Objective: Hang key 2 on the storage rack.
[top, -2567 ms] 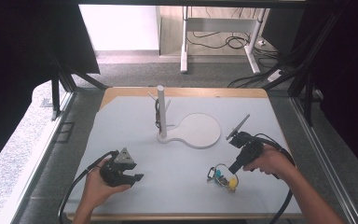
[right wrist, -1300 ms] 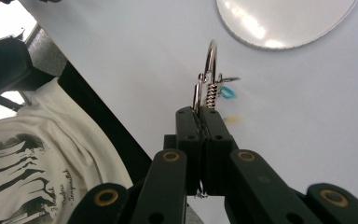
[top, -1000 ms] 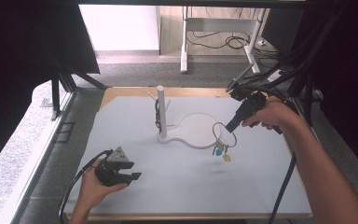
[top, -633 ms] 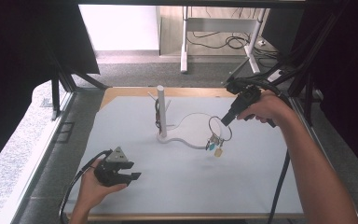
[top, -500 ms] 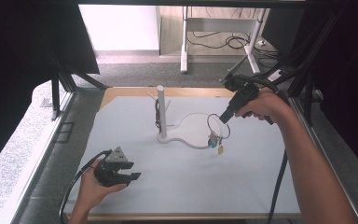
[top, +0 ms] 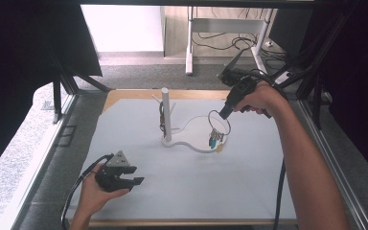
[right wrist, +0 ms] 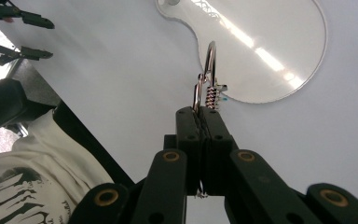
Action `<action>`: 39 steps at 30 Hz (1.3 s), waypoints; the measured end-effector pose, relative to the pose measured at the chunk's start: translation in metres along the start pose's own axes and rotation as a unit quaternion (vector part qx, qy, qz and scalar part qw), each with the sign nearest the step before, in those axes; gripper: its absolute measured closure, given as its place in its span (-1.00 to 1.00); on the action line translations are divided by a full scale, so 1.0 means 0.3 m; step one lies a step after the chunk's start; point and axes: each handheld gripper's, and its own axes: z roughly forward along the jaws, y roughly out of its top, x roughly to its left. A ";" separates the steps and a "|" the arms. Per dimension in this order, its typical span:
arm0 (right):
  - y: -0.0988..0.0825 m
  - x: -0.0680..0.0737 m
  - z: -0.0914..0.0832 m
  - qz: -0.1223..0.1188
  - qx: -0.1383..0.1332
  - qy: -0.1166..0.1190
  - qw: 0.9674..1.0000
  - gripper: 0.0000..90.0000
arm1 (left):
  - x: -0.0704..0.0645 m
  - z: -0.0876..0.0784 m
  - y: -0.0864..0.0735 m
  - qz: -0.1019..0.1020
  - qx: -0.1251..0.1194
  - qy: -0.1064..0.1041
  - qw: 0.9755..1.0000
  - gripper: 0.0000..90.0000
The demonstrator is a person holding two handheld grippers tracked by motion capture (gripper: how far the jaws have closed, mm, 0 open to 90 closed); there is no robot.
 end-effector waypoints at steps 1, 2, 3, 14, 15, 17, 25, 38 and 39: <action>0.006 -0.001 0.000 -0.001 -0.001 -0.001 1.000 0.96 | 0.000 0.000 0.000 0.000 0.000 0.000 1.000 0.12; 0.006 -0.001 0.000 -0.001 -0.001 -0.001 1.000 0.96 | 0.001 0.000 0.000 0.000 0.000 0.000 1.000 0.12; 0.017 -0.002 -0.003 -0.001 -0.003 -0.004 1.000 0.96 | 0.001 -0.002 -0.001 -0.001 0.000 0.001 1.000 0.12; 0.063 0.001 -0.012 0.000 -0.009 -0.018 1.000 0.96 | 0.004 -0.013 -0.004 -0.002 -0.006 0.001 1.000 0.12; 0.066 0.002 -0.013 0.001 -0.010 -0.018 1.000 0.96 | 0.005 -0.013 -0.004 -0.002 -0.006 0.001 1.000 0.13; 0.071 0.002 -0.017 -0.001 -0.013 -0.020 1.000 0.96 | 0.005 -0.014 -0.004 -0.002 -0.006 0.001 1.000 0.13; 0.106 0.003 -0.031 -0.001 -0.023 -0.021 1.000 0.96 | 0.004 -0.012 -0.005 -0.003 -0.005 0.000 1.000 0.13; 0.133 -0.022 0.017 0.004 -0.024 -0.020 1.000 0.96 | 0.005 -0.014 -0.006 -0.005 -0.005 0.000 1.000 0.13; 0.139 -0.023 0.024 0.006 -0.024 -0.020 0.999 0.96 | 0.005 -0.014 -0.006 -0.003 -0.003 0.001 1.000 0.13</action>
